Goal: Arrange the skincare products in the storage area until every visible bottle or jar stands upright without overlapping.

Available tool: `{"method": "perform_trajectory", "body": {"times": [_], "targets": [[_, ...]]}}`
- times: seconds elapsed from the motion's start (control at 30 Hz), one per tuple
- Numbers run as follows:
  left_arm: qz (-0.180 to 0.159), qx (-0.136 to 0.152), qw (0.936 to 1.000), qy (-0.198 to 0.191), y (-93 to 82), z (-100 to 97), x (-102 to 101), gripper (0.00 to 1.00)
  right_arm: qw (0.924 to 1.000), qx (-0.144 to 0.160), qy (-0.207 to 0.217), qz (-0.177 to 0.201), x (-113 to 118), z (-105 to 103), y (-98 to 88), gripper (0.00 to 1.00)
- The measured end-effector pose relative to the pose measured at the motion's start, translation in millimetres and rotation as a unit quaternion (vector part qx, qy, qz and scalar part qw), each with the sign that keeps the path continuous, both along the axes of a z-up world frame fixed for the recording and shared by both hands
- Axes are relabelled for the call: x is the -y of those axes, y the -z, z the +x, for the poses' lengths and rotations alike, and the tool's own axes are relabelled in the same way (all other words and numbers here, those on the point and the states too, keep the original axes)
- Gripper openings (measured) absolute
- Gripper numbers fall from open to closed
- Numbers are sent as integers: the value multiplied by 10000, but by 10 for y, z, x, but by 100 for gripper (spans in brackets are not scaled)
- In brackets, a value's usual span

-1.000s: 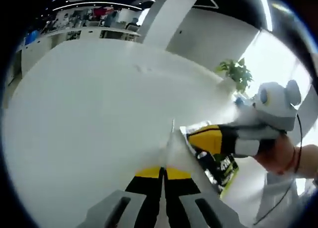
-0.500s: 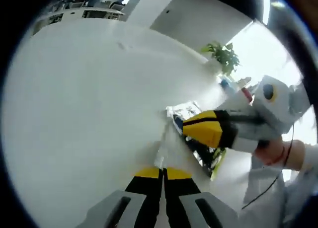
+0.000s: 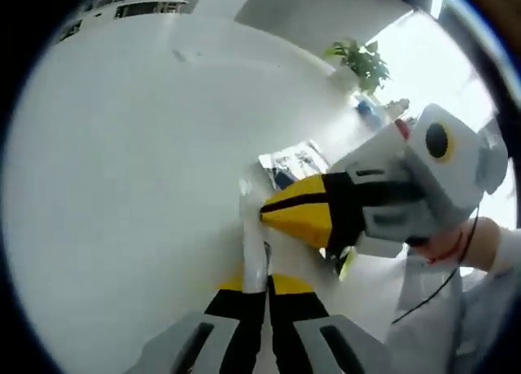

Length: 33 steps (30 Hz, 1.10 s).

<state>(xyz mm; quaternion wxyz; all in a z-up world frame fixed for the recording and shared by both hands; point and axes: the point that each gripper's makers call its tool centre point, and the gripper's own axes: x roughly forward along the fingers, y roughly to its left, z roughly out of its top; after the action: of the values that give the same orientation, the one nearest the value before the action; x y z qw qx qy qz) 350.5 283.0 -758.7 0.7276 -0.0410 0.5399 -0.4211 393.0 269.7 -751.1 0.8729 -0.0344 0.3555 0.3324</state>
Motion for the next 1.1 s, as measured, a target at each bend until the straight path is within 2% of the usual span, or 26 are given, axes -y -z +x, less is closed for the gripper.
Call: {"method": "perform_trajectory", "body": {"times": [0.13,0.23,0.37,0.53,0.73,0.87,1.0,1.07,1.1], "targets": [[69,76,9999,-31,6,22,-6,2,9999,-12,-32,-128,33,8,70,2],[224,297,9993,-42,16,71,-21,4,9996,50,-72,-274,78,8,121,2],[324,467,9983,-134,9,117,-30,6,9997,26,-22,-227,107,16,127,2],[486,1074,9926,-294,-43,332,-57,18,9993,38,-54,-366,114,-7,128,2],[524,1511,9859,-491,-123,486,-51,17,9988,28,49,-493,128,-101,121,2],[670,1607,9834,-508,-72,533,-18,17,9980,111,81,-611,156,-99,116,2],[632,1489,9848,-640,-57,538,-18,19,9979,40,223,-612,231,-93,97,2],[717,1478,9842,-660,-23,542,-48,22,9983,123,431,-374,231,-45,47,2],[931,1573,9811,-630,2,556,-114,21,9985,90,510,-190,204,-28,25,2]]}}
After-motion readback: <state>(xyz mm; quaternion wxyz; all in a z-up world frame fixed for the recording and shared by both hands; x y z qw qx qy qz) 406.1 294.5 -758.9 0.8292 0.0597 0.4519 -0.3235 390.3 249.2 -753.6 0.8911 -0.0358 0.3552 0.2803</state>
